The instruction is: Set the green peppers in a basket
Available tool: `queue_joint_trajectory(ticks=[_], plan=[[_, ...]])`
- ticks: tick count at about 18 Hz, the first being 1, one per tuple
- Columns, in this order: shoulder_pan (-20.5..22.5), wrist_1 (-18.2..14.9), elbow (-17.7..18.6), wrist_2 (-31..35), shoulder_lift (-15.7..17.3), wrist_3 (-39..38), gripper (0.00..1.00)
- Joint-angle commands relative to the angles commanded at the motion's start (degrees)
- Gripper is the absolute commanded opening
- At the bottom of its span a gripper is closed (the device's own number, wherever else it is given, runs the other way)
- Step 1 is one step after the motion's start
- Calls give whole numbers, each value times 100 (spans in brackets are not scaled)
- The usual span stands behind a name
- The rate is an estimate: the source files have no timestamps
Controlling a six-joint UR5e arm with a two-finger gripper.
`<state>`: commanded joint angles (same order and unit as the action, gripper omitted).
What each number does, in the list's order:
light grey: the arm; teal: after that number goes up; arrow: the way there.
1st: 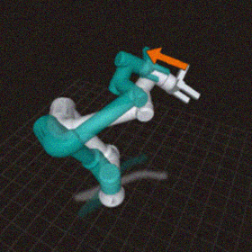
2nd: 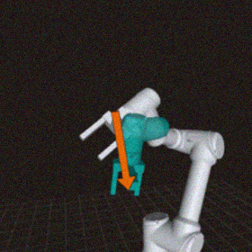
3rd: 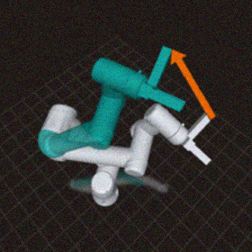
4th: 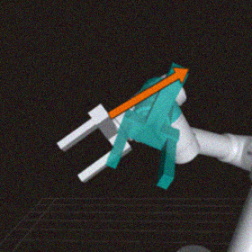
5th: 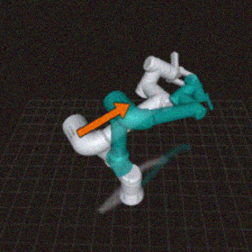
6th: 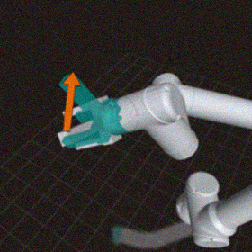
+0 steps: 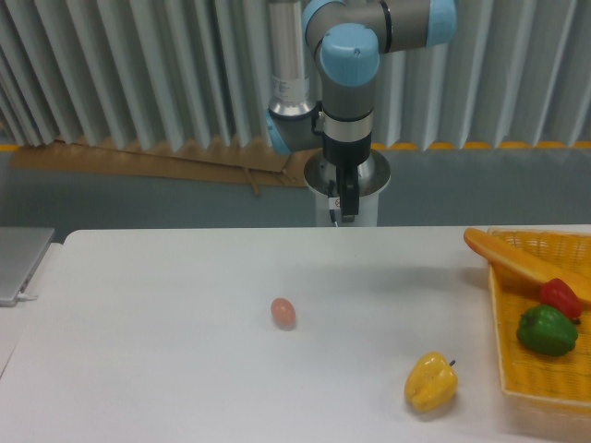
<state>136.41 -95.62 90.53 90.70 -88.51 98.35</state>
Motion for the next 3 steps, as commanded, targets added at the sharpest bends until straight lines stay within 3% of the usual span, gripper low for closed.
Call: queue_joint_trajectory(ticks=[3], plan=[[0,-9,35,0,44,-26,100]])
